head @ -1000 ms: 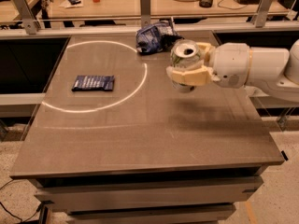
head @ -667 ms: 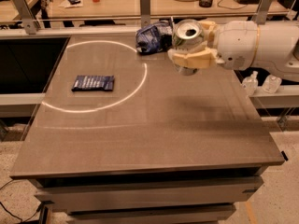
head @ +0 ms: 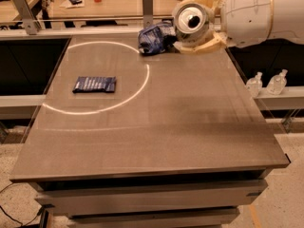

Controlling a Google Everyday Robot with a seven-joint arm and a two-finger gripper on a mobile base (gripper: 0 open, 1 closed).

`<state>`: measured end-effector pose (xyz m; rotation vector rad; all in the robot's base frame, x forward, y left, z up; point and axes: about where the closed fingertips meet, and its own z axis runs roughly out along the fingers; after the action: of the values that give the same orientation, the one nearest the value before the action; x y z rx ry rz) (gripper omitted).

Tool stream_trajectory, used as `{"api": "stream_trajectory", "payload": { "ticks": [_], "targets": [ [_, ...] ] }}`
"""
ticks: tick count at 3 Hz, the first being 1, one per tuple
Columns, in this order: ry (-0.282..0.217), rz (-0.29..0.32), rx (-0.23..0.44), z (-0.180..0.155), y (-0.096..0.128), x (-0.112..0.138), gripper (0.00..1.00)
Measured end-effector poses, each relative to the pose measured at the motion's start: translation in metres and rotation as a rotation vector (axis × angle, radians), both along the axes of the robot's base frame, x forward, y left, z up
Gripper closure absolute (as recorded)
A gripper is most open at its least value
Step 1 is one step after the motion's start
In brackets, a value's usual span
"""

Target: Knock 7up can over

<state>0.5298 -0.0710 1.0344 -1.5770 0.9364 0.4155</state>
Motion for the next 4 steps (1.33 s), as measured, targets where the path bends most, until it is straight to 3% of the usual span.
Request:
{"api": "stream_trajectory", "payload": {
  "ticks": [1,2,3,4],
  "targets": [
    [-0.081,0.113,-0.202,-0.009,-0.002,-0.011,1.0],
    [-0.101,0.199,-0.409,-0.036,-0.01,-0.022,1.0],
    [-0.122,0.218,-0.594,-0.069,-0.019,-0.032,1.0],
    [-0.098,0.219,-0.77,-0.108,-0.031,-0.032,1.0]
  ]
}}
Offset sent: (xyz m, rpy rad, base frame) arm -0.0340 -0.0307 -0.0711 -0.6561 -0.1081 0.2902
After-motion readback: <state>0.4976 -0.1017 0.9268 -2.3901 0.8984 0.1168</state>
